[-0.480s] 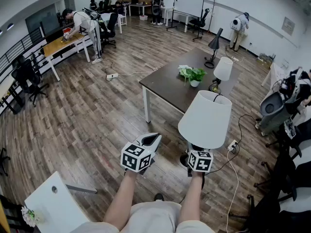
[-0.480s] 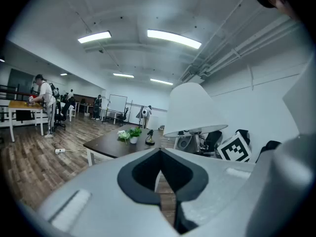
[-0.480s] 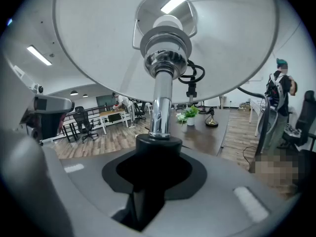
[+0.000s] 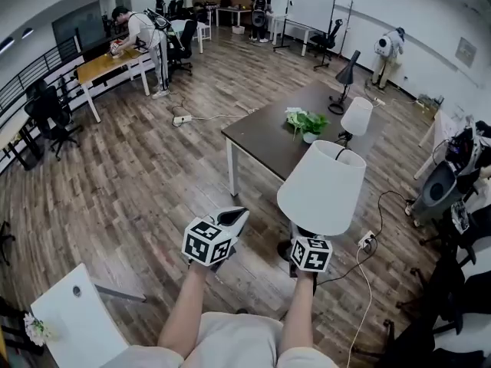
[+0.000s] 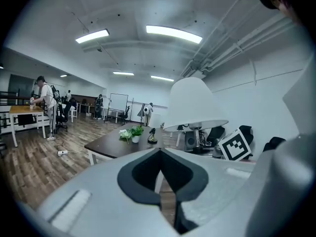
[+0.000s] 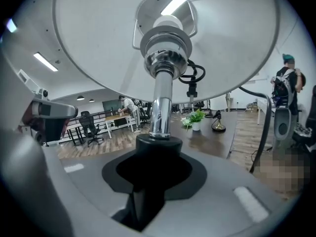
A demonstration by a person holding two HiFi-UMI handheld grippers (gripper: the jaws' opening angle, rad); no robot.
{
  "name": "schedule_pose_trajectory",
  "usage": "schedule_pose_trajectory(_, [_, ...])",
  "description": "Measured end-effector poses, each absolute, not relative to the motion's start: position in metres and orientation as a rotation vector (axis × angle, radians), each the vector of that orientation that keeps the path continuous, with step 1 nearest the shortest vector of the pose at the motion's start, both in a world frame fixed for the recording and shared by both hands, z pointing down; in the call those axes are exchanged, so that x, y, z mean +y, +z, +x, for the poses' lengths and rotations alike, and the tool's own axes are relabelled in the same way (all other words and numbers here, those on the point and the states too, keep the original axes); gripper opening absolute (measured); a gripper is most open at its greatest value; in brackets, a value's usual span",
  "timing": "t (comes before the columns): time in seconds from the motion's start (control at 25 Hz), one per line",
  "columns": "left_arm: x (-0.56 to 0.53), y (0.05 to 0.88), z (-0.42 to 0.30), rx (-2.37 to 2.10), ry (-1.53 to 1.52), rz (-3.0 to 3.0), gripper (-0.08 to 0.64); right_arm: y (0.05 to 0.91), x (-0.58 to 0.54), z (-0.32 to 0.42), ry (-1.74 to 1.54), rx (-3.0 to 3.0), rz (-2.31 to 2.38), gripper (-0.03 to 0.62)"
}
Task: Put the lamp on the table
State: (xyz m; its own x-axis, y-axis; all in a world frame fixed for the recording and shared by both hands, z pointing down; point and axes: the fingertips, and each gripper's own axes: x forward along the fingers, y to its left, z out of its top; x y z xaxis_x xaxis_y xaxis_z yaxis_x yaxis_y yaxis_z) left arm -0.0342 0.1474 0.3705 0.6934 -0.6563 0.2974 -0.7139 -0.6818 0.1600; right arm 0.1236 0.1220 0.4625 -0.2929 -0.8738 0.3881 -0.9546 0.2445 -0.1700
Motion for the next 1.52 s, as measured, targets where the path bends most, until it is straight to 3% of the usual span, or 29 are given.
schedule_pose_trajectory(0.56, [0.116,0.399,-0.02,-1.118,0.338,2.588,0.0,0.475,0.096,0.16,0.548,-2.288,1.836,0.122])
schedule_pose_trajectory(1.52, [-0.077,0.403,-0.03,-1.035,0.35,2.629,0.0,0.467,-0.066,0.168,0.567,-2.194,1.975,0.123])
